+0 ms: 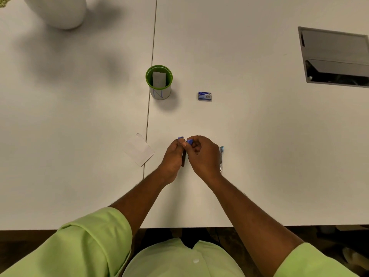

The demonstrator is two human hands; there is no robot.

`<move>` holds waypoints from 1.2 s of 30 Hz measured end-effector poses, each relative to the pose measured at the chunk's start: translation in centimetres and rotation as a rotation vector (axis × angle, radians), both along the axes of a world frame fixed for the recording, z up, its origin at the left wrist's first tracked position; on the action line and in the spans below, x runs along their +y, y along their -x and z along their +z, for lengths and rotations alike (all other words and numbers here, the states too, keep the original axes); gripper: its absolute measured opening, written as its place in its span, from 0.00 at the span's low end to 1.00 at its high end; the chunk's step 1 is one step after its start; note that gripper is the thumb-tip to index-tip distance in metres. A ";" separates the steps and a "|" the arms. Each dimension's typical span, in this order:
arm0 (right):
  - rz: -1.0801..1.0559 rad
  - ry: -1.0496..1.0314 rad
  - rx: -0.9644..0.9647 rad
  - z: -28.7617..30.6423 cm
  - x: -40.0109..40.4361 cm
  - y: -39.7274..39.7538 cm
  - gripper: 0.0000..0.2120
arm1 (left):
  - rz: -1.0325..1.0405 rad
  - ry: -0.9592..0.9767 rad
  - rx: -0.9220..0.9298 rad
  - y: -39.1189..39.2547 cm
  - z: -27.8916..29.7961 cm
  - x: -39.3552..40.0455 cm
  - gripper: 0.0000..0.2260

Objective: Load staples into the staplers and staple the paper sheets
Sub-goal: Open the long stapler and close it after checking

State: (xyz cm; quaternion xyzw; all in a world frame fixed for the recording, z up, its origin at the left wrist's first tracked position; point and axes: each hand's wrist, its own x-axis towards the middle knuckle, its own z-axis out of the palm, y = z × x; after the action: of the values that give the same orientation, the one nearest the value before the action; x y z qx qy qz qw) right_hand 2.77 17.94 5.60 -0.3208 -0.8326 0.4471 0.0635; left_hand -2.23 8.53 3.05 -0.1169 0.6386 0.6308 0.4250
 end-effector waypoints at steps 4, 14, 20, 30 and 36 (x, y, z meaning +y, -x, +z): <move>0.018 -0.069 0.004 0.1 -0.1 -0.3 0.09 | 0.040 0.006 -0.033 -0.4 0.0 0.5 0.19; 0.021 -0.095 0.021 0.0 -0.4 -0.4 0.08 | 0.148 -0.023 -0.162 -0.3 -0.1 0.8 0.18; 0.021 -0.069 0.121 0.5 -1.7 -0.1 0.07 | 0.448 -0.224 -0.451 1.0 -1.0 -0.7 0.24; 0.000 0.071 0.260 0.3 -0.3 -1.8 0.07 | 0.281 -0.150 -0.252 1.7 -1.3 -0.3 0.14; -0.006 0.013 0.205 -1.5 0.8 -4.0 0.08 | 0.269 -0.126 -0.190 1.8 -1.6 -0.6 0.13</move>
State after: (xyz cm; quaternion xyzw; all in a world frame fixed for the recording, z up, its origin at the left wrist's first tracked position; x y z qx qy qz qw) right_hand 6.74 18.70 4.13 -0.2760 -0.8180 0.4826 0.1477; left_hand -4.02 7.96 1.46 -0.2334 0.5332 0.7069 0.4019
